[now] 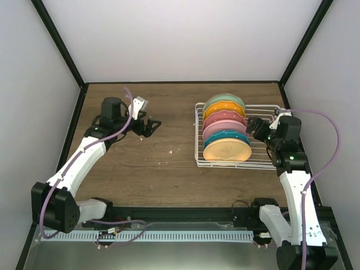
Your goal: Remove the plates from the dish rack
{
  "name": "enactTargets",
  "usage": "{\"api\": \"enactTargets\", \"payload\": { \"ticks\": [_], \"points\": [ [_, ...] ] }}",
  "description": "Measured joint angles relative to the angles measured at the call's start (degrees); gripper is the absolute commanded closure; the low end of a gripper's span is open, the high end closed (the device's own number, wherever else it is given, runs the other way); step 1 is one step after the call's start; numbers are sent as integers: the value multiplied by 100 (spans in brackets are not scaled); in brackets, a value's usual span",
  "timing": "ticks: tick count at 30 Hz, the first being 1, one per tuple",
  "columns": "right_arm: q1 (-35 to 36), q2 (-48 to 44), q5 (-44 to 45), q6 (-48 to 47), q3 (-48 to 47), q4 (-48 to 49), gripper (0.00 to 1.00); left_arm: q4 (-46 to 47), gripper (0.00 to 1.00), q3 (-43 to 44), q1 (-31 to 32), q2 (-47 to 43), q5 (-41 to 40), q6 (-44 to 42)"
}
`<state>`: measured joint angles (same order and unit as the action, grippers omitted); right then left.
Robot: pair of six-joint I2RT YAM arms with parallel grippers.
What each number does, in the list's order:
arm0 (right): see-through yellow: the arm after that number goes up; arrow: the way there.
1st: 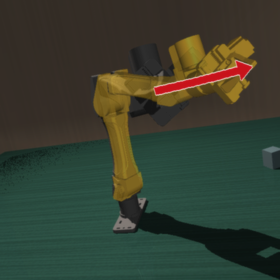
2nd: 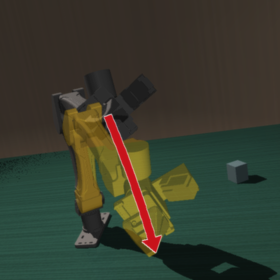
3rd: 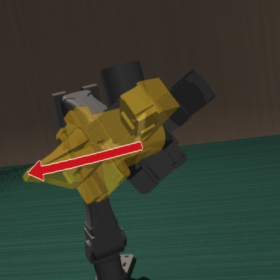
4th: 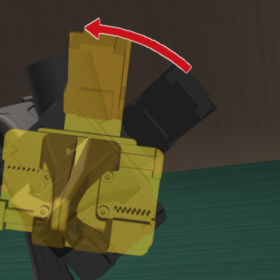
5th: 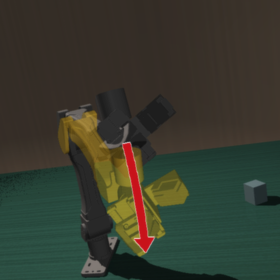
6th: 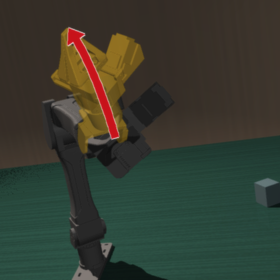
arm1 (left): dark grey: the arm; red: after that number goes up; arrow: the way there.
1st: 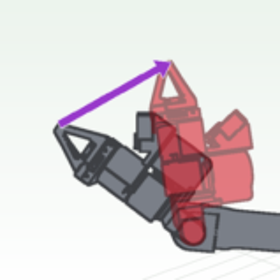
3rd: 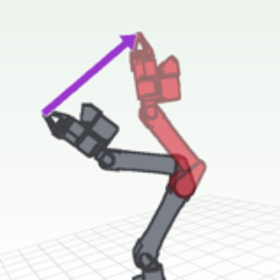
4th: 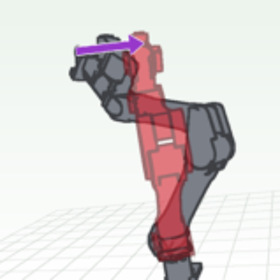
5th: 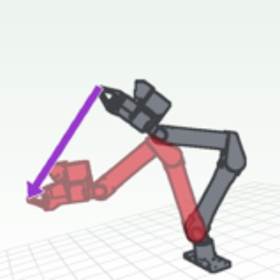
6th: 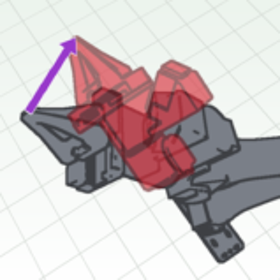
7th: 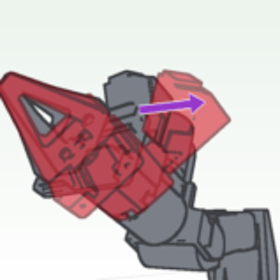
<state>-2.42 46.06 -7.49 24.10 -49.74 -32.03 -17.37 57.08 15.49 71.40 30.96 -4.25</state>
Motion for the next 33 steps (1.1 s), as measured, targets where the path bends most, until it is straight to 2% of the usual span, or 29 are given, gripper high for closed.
{"api": "enactTargets", "payload": {
  "ticks": [7,14,19,25,28,33],
  "points": [
    [11,107,-210,-264,-125,-146,0,-186,0,168,267,354,177,-111],
    [39,173,-756,-527,-404,-28,0,-439,0,1213,546,1169,367,-114],
    [44,177,-852,-544,-435,81,0,-457,0,1869,1113,1635,413,-306],
    [57,125,-785,-544,-435,74,0,-417,0,1945,2059,1794,245,-743],
    [66,42,-721,-542,-435,46,0,-284,6,1853,2618,1773,-22,-1132],
    [70,-101,-579,-542,-435,-7,0,-28,22,1519,3322,1749,-629,-1521]
  ]
}}
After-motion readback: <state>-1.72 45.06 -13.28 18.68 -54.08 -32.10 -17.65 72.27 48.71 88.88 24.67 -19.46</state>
